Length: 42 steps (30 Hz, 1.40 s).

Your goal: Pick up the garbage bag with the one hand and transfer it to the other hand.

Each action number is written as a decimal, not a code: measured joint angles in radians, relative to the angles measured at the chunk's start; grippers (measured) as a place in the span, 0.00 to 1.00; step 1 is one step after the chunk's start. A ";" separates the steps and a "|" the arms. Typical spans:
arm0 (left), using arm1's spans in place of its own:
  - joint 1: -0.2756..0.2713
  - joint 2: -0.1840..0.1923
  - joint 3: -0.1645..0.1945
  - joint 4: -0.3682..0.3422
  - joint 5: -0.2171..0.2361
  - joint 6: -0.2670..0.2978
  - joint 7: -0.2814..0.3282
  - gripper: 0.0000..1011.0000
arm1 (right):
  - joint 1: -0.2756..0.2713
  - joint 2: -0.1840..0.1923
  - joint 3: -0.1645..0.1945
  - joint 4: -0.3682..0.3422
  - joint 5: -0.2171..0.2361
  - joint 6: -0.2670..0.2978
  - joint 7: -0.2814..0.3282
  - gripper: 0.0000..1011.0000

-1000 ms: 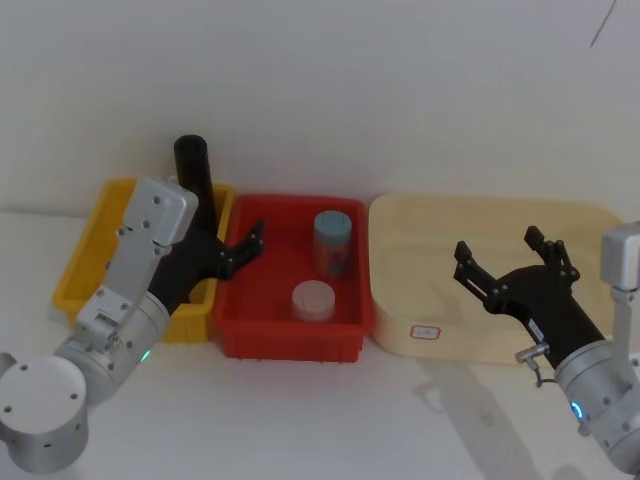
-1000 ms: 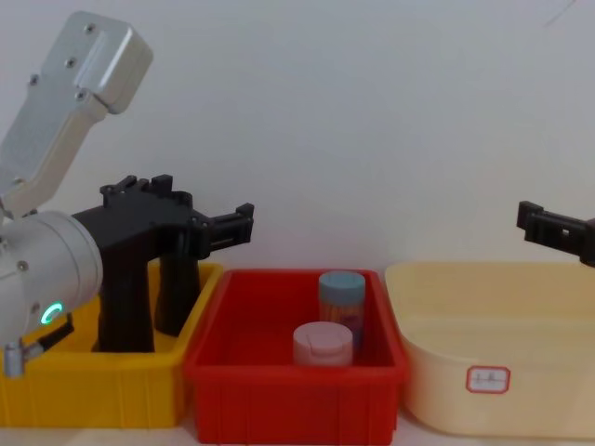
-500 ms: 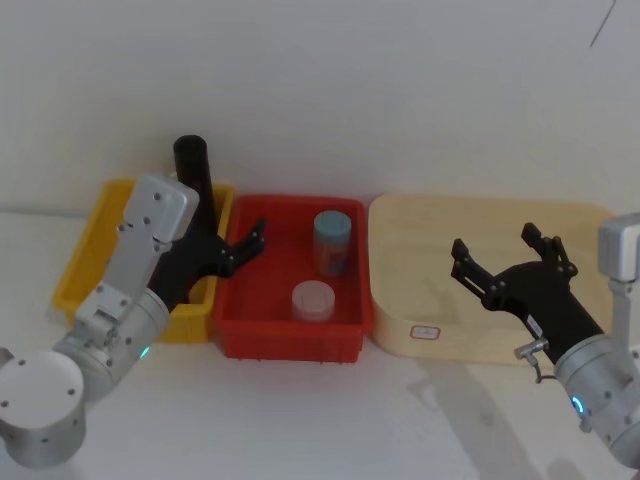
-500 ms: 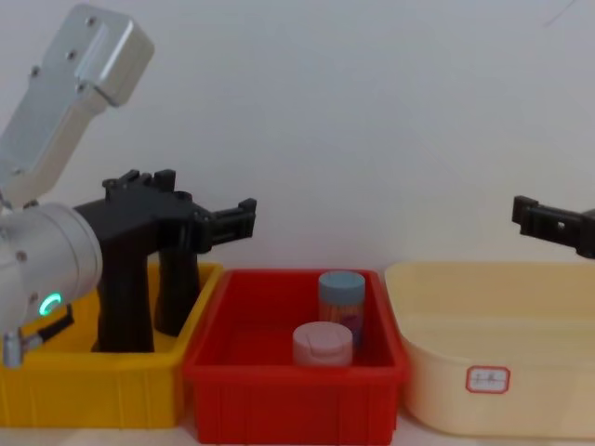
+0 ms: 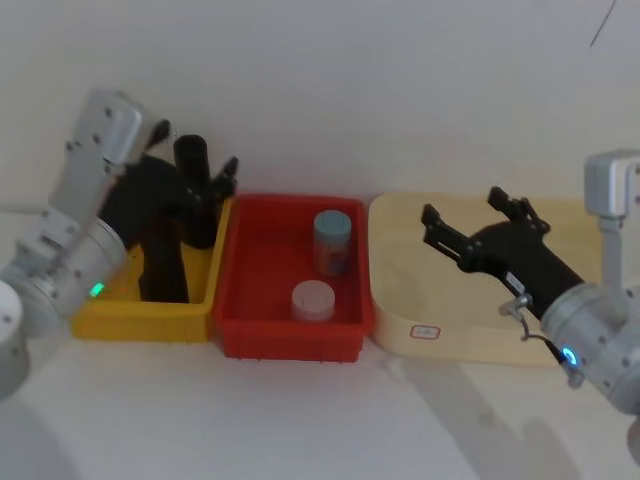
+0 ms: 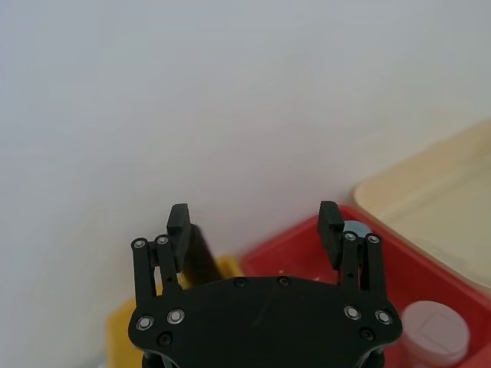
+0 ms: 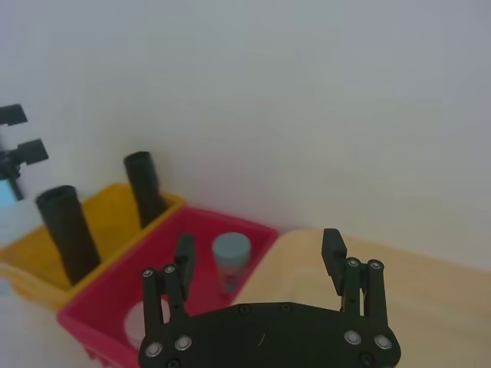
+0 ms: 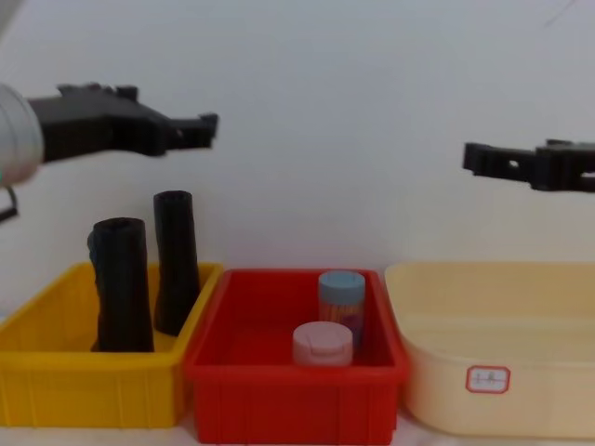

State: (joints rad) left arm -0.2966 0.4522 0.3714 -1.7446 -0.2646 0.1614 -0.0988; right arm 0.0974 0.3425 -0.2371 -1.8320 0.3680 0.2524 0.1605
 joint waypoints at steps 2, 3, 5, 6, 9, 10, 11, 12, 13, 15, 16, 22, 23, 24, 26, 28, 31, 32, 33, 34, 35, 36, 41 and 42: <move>-0.004 0.015 -0.027 -0.017 -0.016 0.029 -0.008 0.99 | 0.019 -0.002 -0.004 0.004 0.010 0.018 0.012 0.99; -0.004 0.019 -0.032 -0.020 -0.020 0.037 -0.011 0.99 | 0.034 -0.005 -0.010 0.010 0.019 0.035 0.023 0.99; -0.004 0.037 -0.059 -0.031 -0.035 0.064 -0.018 0.99 | 0.057 -0.010 -0.020 0.022 0.030 0.055 0.035 0.99; -0.004 0.040 -0.068 -0.033 -0.039 0.072 -0.020 0.99 | 0.062 -0.011 -0.022 0.024 0.033 0.061 0.039 0.99; -0.002 0.062 -0.104 -0.038 -0.058 0.105 -0.030 0.99 | 0.089 -0.019 -0.035 0.041 0.046 0.085 0.052 0.99; 0.001 0.074 -0.123 -0.038 -0.067 0.119 -0.036 0.99 | 0.097 -0.021 -0.038 0.047 0.049 0.089 0.055 0.99; 0.003 0.079 -0.131 -0.038 -0.073 0.126 -0.040 0.99 | 0.102 -0.023 -0.041 0.052 0.051 0.093 0.057 0.99; 0.005 0.084 -0.139 -0.037 -0.075 0.130 -0.042 0.99 | 0.107 -0.025 -0.044 0.056 0.054 0.098 0.059 0.99; 0.006 0.089 -0.146 -0.035 -0.081 0.137 -0.046 0.99 | 0.117 -0.030 -0.051 0.066 0.058 0.104 0.064 0.99; 0.014 0.103 -0.168 -0.026 -0.092 0.147 -0.057 0.99 | 0.128 -0.035 -0.060 0.077 0.062 0.112 0.068 0.99; 0.016 0.107 -0.175 -0.023 -0.097 0.151 -0.062 0.99 | 0.132 -0.037 -0.063 0.081 0.063 0.114 0.068 0.99; 0.032 0.130 -0.215 0.007 -0.128 0.157 -0.104 0.99 | 0.147 -0.050 -0.081 0.103 0.068 0.124 0.068 0.99; 0.037 0.133 -0.223 0.016 -0.137 0.154 -0.118 0.99 | 0.148 -0.051 -0.083 0.105 0.069 0.125 0.067 0.99; 0.039 0.134 -0.225 0.021 -0.142 0.151 -0.127 0.99 | 0.149 -0.054 -0.087 0.108 0.070 0.126 0.066 0.99; 0.043 0.136 -0.231 0.032 -0.151 0.144 -0.141 0.99 | 0.150 -0.056 -0.090 0.110 0.072 0.127 0.064 0.99; 0.049 0.137 -0.235 0.047 -0.166 0.130 -0.164 0.99 | 0.150 -0.059 -0.095 0.113 0.076 0.131 0.062 0.99; 0.057 0.137 -0.238 0.070 -0.182 0.112 -0.194 0.99 | 0.151 -0.062 -0.102 0.116 0.081 0.137 0.061 0.99; 0.061 0.136 -0.238 0.080 -0.189 0.102 -0.208 0.99 | 0.151 -0.062 -0.104 0.117 0.082 0.139 0.061 0.99; 0.062 0.136 -0.238 0.085 -0.193 0.096 -0.217 0.99 | 0.151 -0.063 -0.106 0.118 0.083 0.141 0.061 0.99; 0.064 0.136 -0.238 0.090 -0.196 0.091 -0.223 0.99 | 0.151 -0.064 -0.110 0.120 0.086 0.145 0.061 0.99; 0.065 0.136 -0.238 0.094 -0.199 0.087 -0.230 0.99 | 0.151 -0.064 -0.113 0.121 0.087 0.147 0.062 0.99; 0.068 0.136 -0.237 0.106 -0.205 0.077 -0.242 0.99 | 0.152 -0.064 -0.115 0.122 0.088 0.149 0.062 0.99; 0.073 0.136 -0.229 0.135 -0.216 0.047 -0.277 0.99 | 0.156 -0.067 -0.130 0.129 0.096 0.163 0.066 0.99; 0.074 0.136 -0.225 0.146 -0.218 0.036 -0.288 0.99 | 0.157 -0.067 -0.132 0.131 0.097 0.165 0.067 0.99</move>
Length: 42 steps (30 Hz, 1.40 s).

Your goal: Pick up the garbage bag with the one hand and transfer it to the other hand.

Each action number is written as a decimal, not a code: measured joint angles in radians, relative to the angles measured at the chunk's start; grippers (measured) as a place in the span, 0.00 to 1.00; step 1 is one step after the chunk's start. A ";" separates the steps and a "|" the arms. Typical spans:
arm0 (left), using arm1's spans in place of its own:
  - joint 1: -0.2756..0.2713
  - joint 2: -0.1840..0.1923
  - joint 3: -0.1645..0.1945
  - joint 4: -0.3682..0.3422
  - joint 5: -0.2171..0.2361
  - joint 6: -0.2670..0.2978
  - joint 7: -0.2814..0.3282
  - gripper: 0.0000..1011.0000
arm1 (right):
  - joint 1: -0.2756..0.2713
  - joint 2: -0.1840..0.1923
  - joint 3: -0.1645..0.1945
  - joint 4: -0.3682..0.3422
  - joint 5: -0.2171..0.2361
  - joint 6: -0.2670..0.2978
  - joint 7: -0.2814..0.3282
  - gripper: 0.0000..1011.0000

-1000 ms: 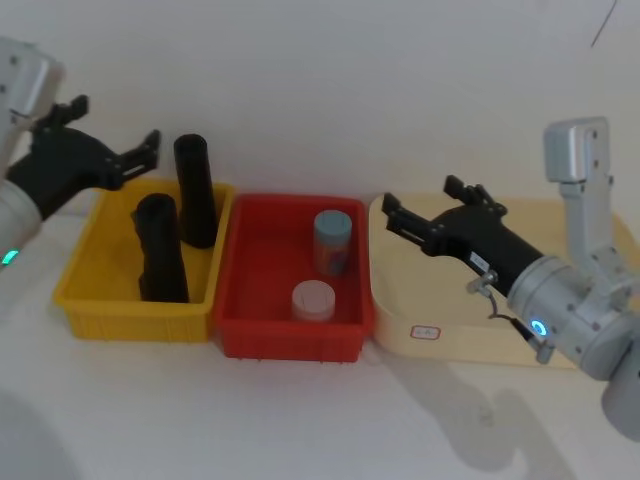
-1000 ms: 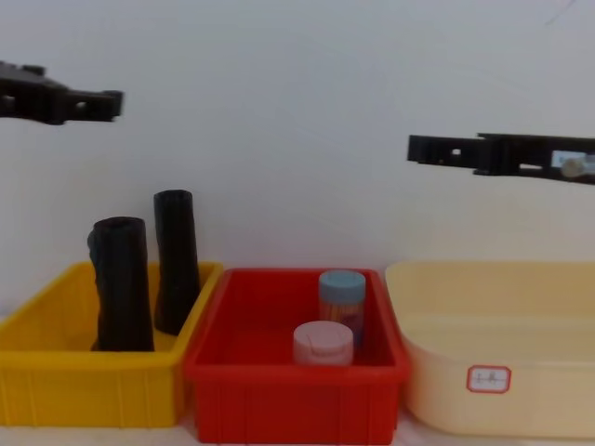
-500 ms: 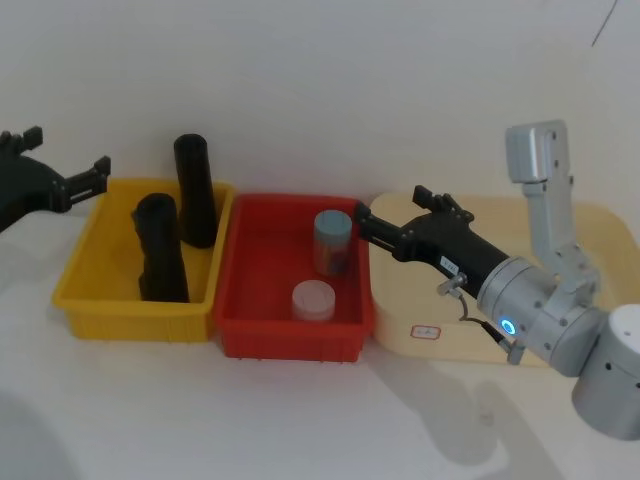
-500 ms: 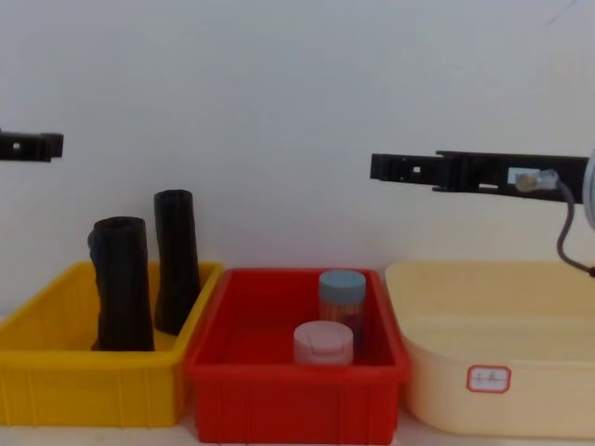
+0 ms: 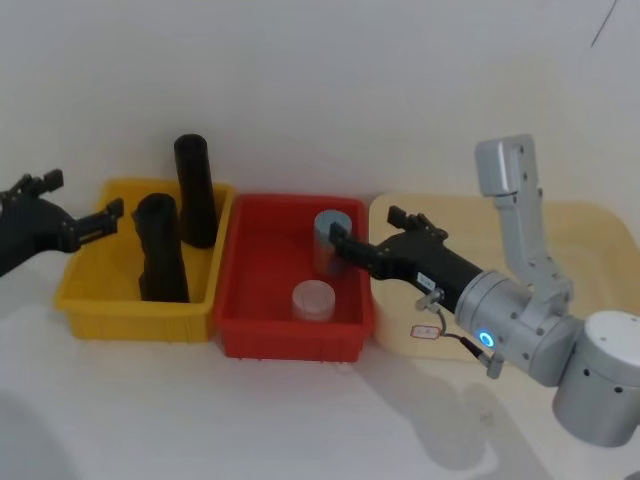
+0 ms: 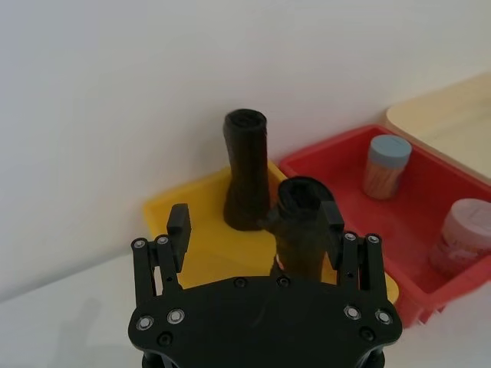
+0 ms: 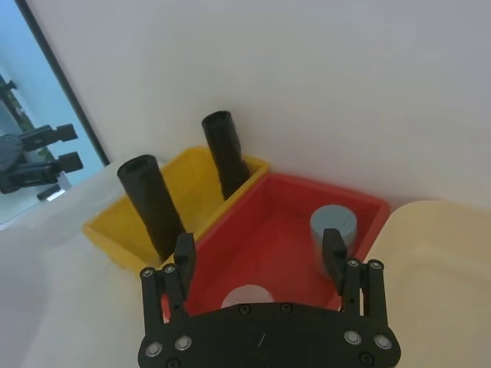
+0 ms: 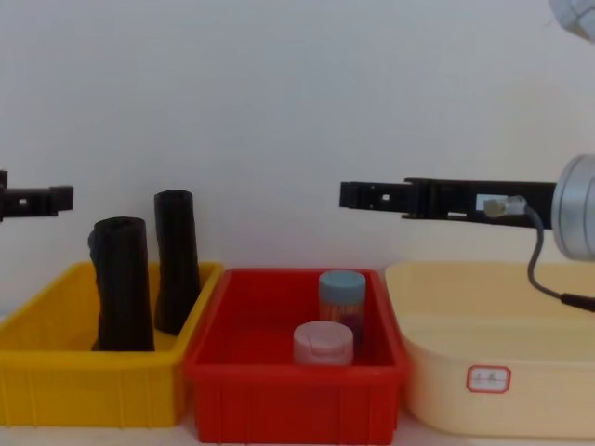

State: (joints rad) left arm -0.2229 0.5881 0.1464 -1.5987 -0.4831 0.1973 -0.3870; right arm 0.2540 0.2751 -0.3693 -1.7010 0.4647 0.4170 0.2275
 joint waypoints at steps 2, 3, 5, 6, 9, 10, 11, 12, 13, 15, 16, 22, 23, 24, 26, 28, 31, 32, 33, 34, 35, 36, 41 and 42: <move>0.000 0.000 0.004 0.010 -0.002 -0.009 -0.008 0.99 | 0.003 -0.001 -0.006 0.003 0.002 0.004 0.002 0.99; 0.000 -0.001 0.005 0.015 -0.002 -0.015 -0.014 0.99 | 0.004 -0.001 -0.008 0.004 0.003 0.005 0.002 0.99; -0.002 -0.002 0.011 0.027 -0.004 -0.028 -0.024 0.99 | 0.007 -0.001 -0.013 0.007 0.006 0.009 0.004 0.99; -0.005 -0.004 0.016 0.038 -0.005 -0.036 -0.030 0.99 | 0.008 -0.001 -0.015 0.008 0.006 0.010 0.004 0.99; -0.010 -0.006 0.022 0.051 -0.005 -0.047 -0.039 0.99 | 0.013 -0.001 -0.021 0.011 0.010 0.014 0.008 0.99; -0.014 -0.008 0.027 0.060 -0.006 -0.053 -0.043 0.99 | 0.014 -0.001 -0.023 0.013 0.010 0.015 0.008 0.99; -0.017 -0.009 0.030 0.066 -0.006 -0.055 -0.045 0.99 | 0.016 -0.002 -0.025 0.015 0.012 0.018 0.010 0.99; -0.018 -0.010 0.031 0.068 -0.006 -0.058 -0.048 0.99 | 0.016 -0.002 -0.025 0.015 0.012 0.018 0.010 0.99; -0.024 -0.013 0.037 0.079 -0.006 -0.062 -0.052 0.99 | 0.019 -0.002 -0.028 0.017 0.014 0.020 0.011 0.99; -0.031 -0.016 0.043 0.090 -0.006 -0.067 -0.057 0.99 | 0.023 -0.002 -0.033 0.021 0.016 0.023 0.013 0.99; -0.034 -0.017 0.045 0.094 -0.006 -0.068 -0.059 0.99 | 0.024 -0.002 -0.035 0.022 0.017 0.024 0.013 0.99; -0.072 -0.033 0.077 0.142 -0.006 -0.079 -0.082 0.99 | 0.033 -0.002 -0.044 0.029 0.021 0.025 0.017 0.99; -0.077 -0.035 0.080 0.148 -0.006 -0.080 -0.085 0.99 | 0.034 -0.002 -0.045 0.030 0.022 0.025 0.017 0.99; -0.084 -0.038 0.084 0.154 -0.006 -0.081 -0.088 0.99 | 0.035 -0.002 -0.046 0.030 0.023 0.025 0.017 0.99; -0.099 -0.045 0.097 0.174 -0.004 -0.082 -0.093 0.99 | 0.038 -0.001 -0.048 0.031 0.024 0.025 0.018 0.99; -0.112 -0.052 0.108 0.191 -0.001 -0.084 -0.096 0.99 | 0.041 0.000 -0.049 0.033 0.026 0.025 0.019 0.99; -0.126 -0.058 0.119 0.208 0.004 -0.085 -0.097 0.99 | 0.044 0.002 -0.052 0.035 0.029 0.025 0.024 0.99; -0.134 -0.062 0.124 0.218 0.008 -0.087 -0.096 0.99 | 0.046 0.003 -0.053 0.037 0.032 0.025 0.026 0.99; -0.138 -0.064 0.127 0.223 0.010 -0.087 -0.096 0.99 | 0.048 0.004 -0.054 0.037 0.033 0.025 0.027 0.99; -0.144 -0.068 0.131 0.230 0.012 -0.088 -0.095 0.99 | 0.048 0.005 -0.055 0.038 0.034 0.025 0.028 0.99; -0.151 -0.072 0.136 0.240 0.016 -0.088 -0.094 0.99 | 0.050 0.006 -0.056 0.040 0.035 0.026 0.029 0.99; -0.155 -0.074 0.138 0.245 0.019 -0.088 -0.093 0.99 | 0.051 0.007 -0.057 0.042 0.038 0.027 0.032 0.99; -0.178 -0.085 0.153 0.276 0.027 -0.088 -0.094 0.99 | 0.056 0.012 -0.059 0.048 0.045 0.030 0.039 0.99; -0.188 -0.088 0.158 0.288 0.029 -0.088 -0.098 0.99 | 0.057 0.013 -0.060 0.050 0.048 0.031 0.041 0.99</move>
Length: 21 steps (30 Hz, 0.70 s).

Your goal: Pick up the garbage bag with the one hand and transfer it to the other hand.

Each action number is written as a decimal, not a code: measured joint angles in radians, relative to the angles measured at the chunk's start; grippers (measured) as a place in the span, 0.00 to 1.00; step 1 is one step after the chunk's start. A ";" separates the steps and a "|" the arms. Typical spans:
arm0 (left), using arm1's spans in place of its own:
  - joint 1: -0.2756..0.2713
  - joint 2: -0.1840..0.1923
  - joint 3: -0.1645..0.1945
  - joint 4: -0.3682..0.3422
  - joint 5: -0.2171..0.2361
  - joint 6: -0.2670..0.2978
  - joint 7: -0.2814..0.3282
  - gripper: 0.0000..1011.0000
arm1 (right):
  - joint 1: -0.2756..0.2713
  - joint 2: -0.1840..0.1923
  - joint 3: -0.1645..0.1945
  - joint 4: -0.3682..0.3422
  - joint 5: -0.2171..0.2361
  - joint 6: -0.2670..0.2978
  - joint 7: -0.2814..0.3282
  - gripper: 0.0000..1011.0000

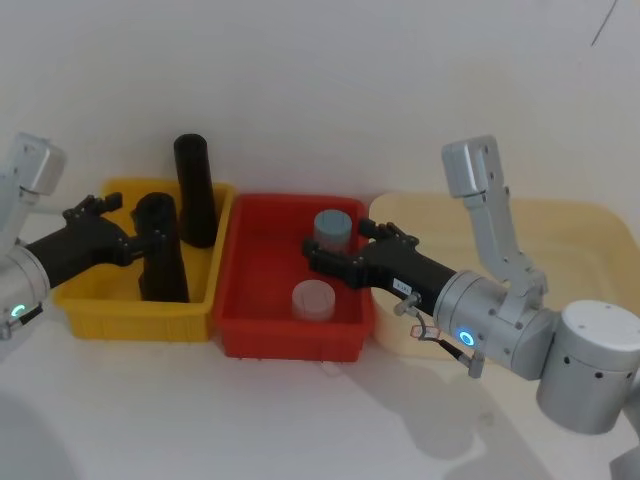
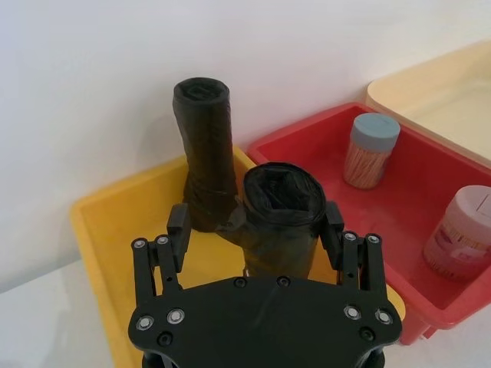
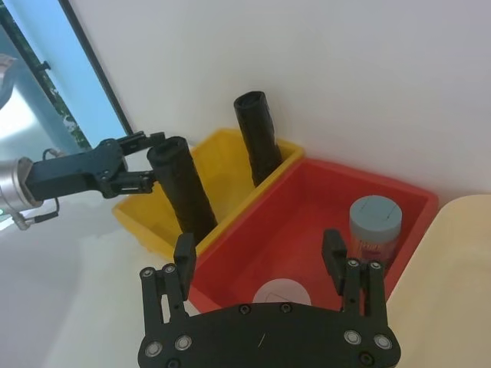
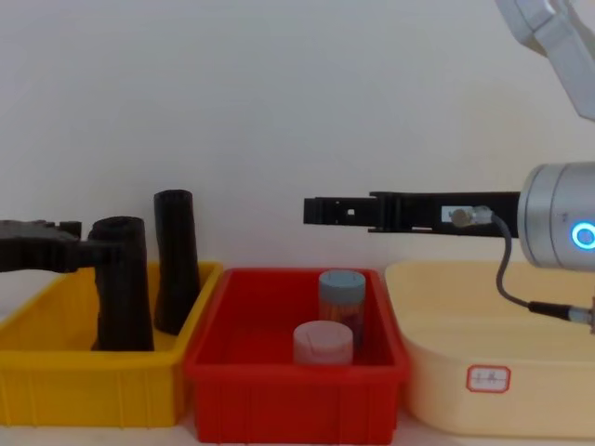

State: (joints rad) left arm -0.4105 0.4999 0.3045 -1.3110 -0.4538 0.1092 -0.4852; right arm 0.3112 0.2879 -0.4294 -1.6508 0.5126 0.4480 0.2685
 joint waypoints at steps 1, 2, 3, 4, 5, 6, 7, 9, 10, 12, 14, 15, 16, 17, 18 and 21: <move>-0.003 -0.001 0.002 0.003 0.001 0.000 -0.002 0.99 | 0.001 0.000 0.000 0.001 0.002 0.000 0.001 0.99; -0.008 -0.003 0.005 0.010 0.001 0.000 -0.005 0.99 | 0.001 0.001 0.000 0.002 0.003 0.001 0.001 0.99; -0.016 -0.006 0.010 0.020 0.002 0.000 -0.011 0.99 | 0.002 0.002 -0.001 0.004 0.006 0.001 0.003 0.99; -0.021 -0.007 0.013 0.026 0.002 0.001 -0.016 0.99 | 0.002 0.003 -0.001 0.005 0.007 0.001 0.003 0.99; -0.027 -0.009 0.017 0.034 0.002 0.001 -0.021 0.99 | 0.003 0.003 -0.001 0.006 0.009 0.001 0.004 0.99; -0.029 -0.010 0.019 0.037 0.002 0.001 -0.024 0.99 | 0.003 0.003 -0.001 0.006 0.010 0.001 0.005 0.99; -0.040 -0.014 0.026 0.050 0.003 0.002 -0.031 0.99 | 0.003 0.004 -0.001 0.007 0.012 0.001 0.005 0.99; -0.050 -0.018 0.032 0.064 0.003 0.003 -0.039 0.99 | 0.003 0.005 -0.001 0.009 0.017 0.001 0.007 0.99; -0.058 -0.021 0.037 0.075 0.004 0.004 -0.044 0.99 | 0.003 0.005 -0.001 0.010 0.018 0.000 0.007 0.99; -0.065 -0.024 0.042 0.086 0.005 0.005 -0.048 0.99 | 0.003 0.006 -0.001 0.011 0.020 -0.001 0.008 0.99; -0.076 -0.028 0.050 0.102 0.006 0.006 -0.053 0.99 | 0.003 0.006 -0.001 0.013 0.025 -0.004 0.009 0.99; -0.079 -0.030 0.052 0.107 0.006 0.006 -0.054 0.99 | 0.003 0.006 -0.001 0.013 0.026 -0.004 0.010 0.99; -0.082 -0.031 0.054 0.110 0.007 0.006 -0.054 0.99 | 0.003 0.007 -0.001 0.014 0.027 -0.006 0.011 0.99; -0.087 -0.032 0.058 0.119 0.008 0.007 -0.055 0.99 | 0.003 0.007 -0.001 0.015 0.030 -0.007 0.012 0.99; -0.089 -0.033 0.060 0.123 0.009 0.007 -0.055 0.99 | 0.003 0.008 -0.001 0.016 0.031 -0.009 0.013 0.99; -0.096 -0.037 0.064 0.135 0.012 0.007 -0.054 0.99 | 0.003 0.009 -0.001 0.019 0.035 -0.012 0.016 0.99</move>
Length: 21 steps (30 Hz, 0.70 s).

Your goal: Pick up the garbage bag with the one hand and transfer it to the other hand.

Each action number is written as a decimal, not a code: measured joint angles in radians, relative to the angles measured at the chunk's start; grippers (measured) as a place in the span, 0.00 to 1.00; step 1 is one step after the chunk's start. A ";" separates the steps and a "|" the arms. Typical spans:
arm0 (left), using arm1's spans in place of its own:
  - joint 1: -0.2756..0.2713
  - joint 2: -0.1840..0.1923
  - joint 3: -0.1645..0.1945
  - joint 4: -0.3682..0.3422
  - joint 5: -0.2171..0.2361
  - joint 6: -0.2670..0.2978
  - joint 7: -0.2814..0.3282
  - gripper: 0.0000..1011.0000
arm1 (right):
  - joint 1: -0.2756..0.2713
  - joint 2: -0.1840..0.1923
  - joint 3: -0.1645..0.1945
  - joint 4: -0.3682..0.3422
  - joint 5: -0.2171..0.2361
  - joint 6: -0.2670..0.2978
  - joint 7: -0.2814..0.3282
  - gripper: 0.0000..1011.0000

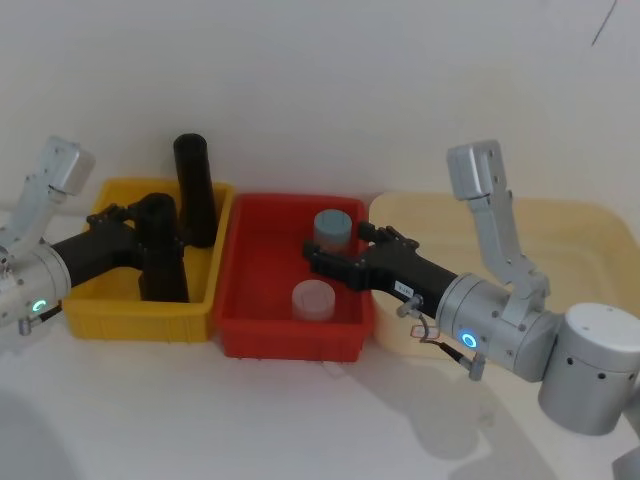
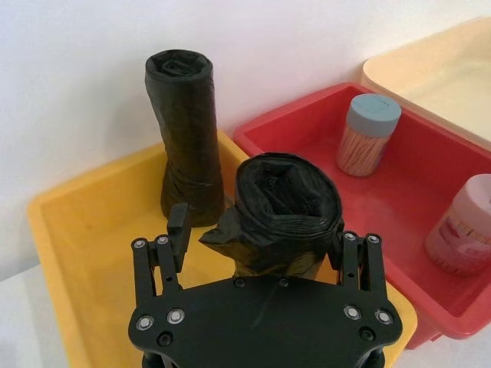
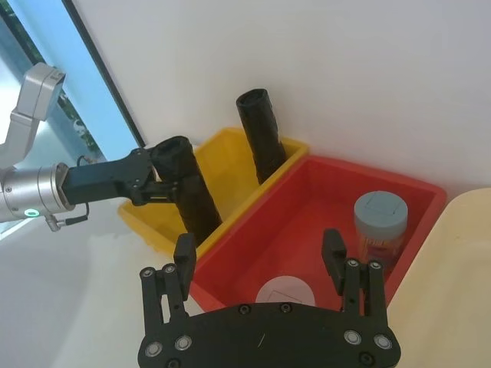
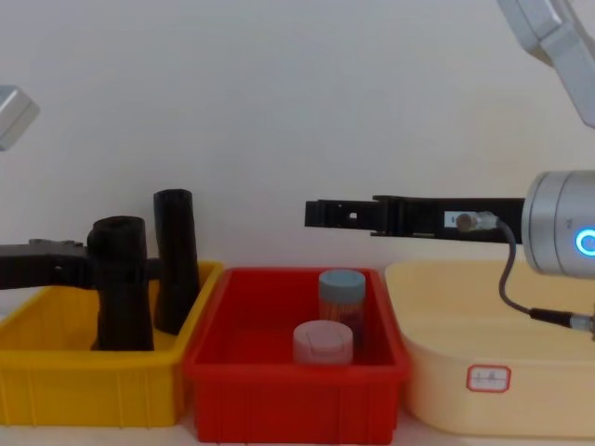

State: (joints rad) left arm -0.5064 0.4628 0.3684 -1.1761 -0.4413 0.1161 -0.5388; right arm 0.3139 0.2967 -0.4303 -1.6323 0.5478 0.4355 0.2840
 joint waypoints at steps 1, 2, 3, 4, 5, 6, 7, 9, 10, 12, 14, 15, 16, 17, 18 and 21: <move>-0.001 -0.001 0.001 0.003 0.001 0.000 0.000 0.99 | 0.000 0.000 0.000 0.001 0.002 -0.001 0.001 0.99; -0.004 -0.003 0.002 0.008 0.003 0.000 0.002 0.99 | 0.000 0.001 0.000 0.003 0.004 -0.003 0.002 0.99; -0.005 -0.004 0.002 0.011 0.003 0.000 0.003 0.99 | 0.000 0.001 -0.001 0.003 0.005 -0.004 0.002 0.99; -0.007 -0.005 0.003 0.013 0.004 0.000 0.004 0.99 | 0.000 0.001 -0.001 0.005 0.007 -0.006 0.003 0.99; -0.008 -0.005 0.003 0.015 0.005 0.000 0.005 0.99 | 0.000 0.001 -0.002 0.006 0.008 -0.007 0.003 0.99; -0.010 -0.006 0.004 0.020 0.006 0.000 0.007 0.99 | 0.000 0.001 -0.002 0.007 0.009 -0.008 0.003 0.99; -0.010 -0.006 0.004 0.020 0.006 0.000 0.007 0.99 | 0.001 0.001 -0.002 0.007 0.010 -0.009 0.004 0.99; -0.013 -0.008 0.005 0.026 0.008 -0.001 0.010 0.99 | 0.002 0.002 -0.003 0.011 0.013 -0.010 0.004 0.99; -0.013 -0.009 0.005 0.027 0.008 -0.001 0.010 0.99 | 0.003 0.002 -0.004 0.013 0.015 -0.010 0.005 0.99; -0.015 -0.010 0.006 0.031 0.010 -0.002 0.012 0.99 | 0.004 0.002 -0.005 0.016 0.017 -0.010 0.005 0.99; -0.016 -0.011 0.006 0.033 0.010 -0.002 0.013 0.99 | 0.006 0.003 -0.008 0.022 0.021 -0.007 0.007 0.99; -0.017 -0.011 0.007 0.034 0.011 -0.002 0.013 0.99 | 0.007 0.003 -0.009 0.024 0.021 -0.005 0.007 0.99; -0.018 -0.012 0.007 0.036 0.011 -0.002 0.014 0.99 | 0.009 0.004 -0.011 0.027 0.022 -0.003 0.008 0.99; -0.018 -0.012 0.007 0.036 0.011 -0.002 0.014 0.99 | 0.010 0.004 -0.012 0.029 0.023 -0.001 0.008 0.99; -0.019 -0.013 0.007 0.038 0.012 -0.003 0.015 0.99 | 0.014 0.005 -0.016 0.035 0.024 0.005 0.010 0.99; -0.020 -0.013 0.008 0.039 0.012 -0.003 0.016 0.99 | 0.025 0.008 -0.025 0.050 0.024 0.016 0.012 0.99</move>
State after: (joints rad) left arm -0.5262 0.4497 0.3761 -1.1366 -0.4289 0.1130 -0.5230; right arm 0.3385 0.3043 -0.4557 -1.5825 0.5723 0.4520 0.2959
